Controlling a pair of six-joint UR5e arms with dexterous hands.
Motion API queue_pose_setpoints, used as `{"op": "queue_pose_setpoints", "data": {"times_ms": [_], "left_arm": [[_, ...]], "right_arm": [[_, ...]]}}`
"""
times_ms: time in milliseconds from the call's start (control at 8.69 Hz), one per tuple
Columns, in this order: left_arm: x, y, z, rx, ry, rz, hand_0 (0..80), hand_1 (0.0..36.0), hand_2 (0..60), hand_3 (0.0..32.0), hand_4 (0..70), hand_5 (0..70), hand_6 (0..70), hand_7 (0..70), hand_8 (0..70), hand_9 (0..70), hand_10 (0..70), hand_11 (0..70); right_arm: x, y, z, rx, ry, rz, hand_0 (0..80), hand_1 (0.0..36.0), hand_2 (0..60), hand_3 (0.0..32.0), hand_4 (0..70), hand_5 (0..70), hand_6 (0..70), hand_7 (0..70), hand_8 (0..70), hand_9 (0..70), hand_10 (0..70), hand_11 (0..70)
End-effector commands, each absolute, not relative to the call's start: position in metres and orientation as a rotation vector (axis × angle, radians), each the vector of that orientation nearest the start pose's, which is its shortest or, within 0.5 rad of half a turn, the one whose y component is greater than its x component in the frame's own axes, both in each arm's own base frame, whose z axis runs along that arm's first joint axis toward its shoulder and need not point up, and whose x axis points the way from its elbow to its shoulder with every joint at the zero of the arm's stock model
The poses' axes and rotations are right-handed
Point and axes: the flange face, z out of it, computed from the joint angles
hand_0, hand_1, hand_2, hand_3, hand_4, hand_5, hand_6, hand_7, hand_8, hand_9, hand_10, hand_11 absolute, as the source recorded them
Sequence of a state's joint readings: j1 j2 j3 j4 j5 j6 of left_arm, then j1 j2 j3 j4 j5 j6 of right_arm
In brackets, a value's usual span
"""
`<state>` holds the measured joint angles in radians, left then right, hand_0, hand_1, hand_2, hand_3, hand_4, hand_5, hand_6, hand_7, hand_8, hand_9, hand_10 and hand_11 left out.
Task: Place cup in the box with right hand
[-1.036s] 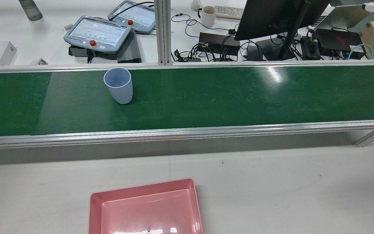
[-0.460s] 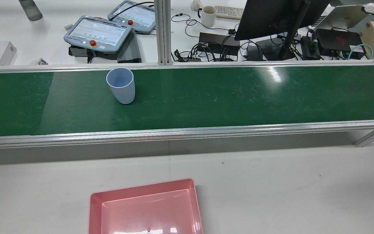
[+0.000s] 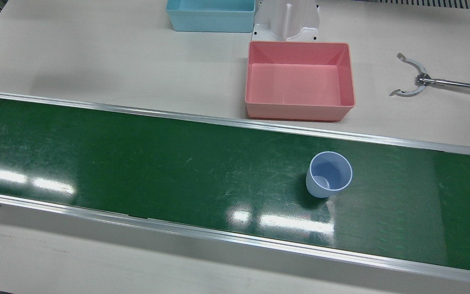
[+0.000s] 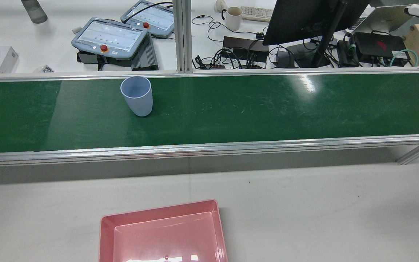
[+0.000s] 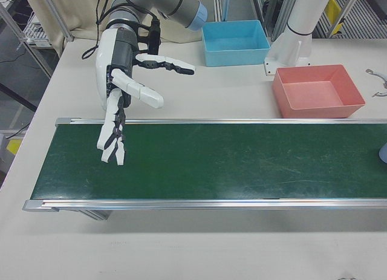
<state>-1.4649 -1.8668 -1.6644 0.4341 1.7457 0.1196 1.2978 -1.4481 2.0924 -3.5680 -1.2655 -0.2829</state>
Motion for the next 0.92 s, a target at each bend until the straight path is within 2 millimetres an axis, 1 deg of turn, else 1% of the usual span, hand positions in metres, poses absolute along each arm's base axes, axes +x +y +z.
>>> {"op": "queue_pose_setpoints", "data": {"times_ms": [0,806], "left_arm": [[-0.054,-0.5894,0.524,-0.169,1.989,-2.046,0.0,0.0,0.0,0.0,0.0,0.0,0.0,0.0,0.0,0.0,0.0,0.0],[-0.054,-0.5894,0.524,-0.169,1.989,-2.046,0.0,0.0,0.0,0.0,0.0,0.0,0.0,0.0,0.0,0.0,0.0,0.0]], "right_arm": [[0.0279,-0.5058,0.4263,-0.324,2.509,-2.047,59.3,22.8,11.0,31.6,7.0,7.9,0.0,4.0,0.0,0.0,4.3,9.1],[0.027,-0.5058,0.4263,-0.321,2.511,-2.048,59.6,22.6,10.3,32.0,7.7,7.9,0.0,5.2,0.0,0.0,4.4,9.2]]}}
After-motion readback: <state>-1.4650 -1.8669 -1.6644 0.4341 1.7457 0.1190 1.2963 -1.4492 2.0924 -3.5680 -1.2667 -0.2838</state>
